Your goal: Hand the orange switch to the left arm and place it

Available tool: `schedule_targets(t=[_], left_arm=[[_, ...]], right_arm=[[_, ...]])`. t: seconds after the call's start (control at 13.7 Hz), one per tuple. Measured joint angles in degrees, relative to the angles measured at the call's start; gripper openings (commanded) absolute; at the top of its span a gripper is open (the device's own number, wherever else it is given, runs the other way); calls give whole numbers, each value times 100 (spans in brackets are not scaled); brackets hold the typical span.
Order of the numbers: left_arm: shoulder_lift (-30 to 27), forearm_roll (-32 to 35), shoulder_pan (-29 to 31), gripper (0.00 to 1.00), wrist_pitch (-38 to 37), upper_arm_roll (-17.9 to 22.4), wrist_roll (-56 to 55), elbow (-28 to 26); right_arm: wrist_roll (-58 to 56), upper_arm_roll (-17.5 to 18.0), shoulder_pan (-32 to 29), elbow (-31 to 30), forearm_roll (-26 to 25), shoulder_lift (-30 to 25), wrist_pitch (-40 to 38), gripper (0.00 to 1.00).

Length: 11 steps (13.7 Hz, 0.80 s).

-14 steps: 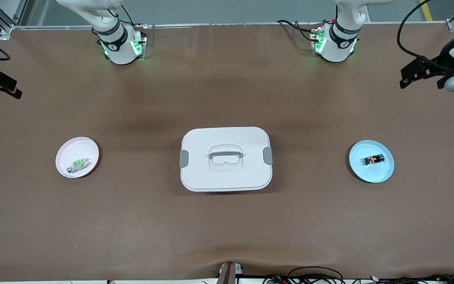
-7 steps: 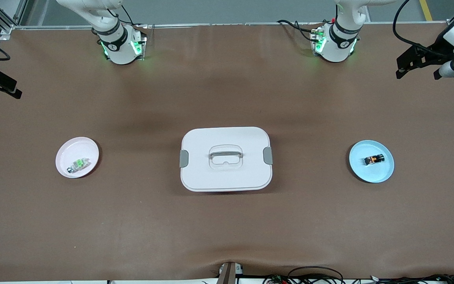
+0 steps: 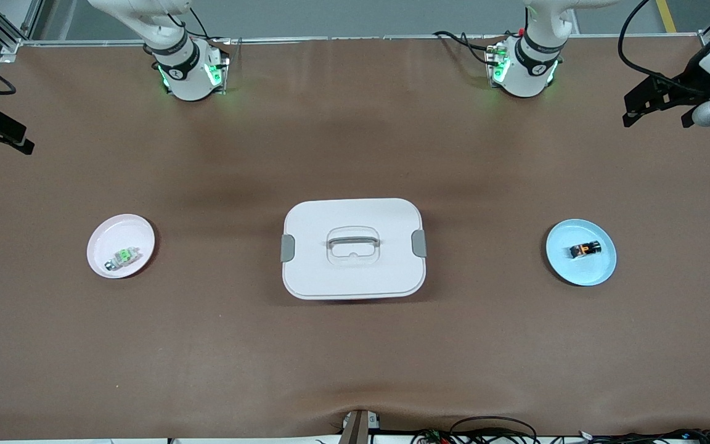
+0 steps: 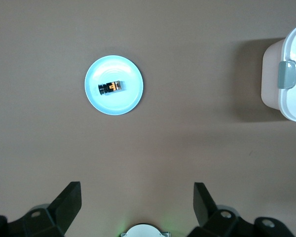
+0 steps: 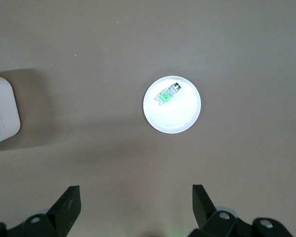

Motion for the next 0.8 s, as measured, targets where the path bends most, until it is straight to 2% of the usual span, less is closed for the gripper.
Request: schedule_targets(t=[0.8], left_arm=[[80, 78, 8, 100, -44, 11, -295, 123]], right_arm=[[0, 0, 0, 0, -6, 0, 0, 100]])
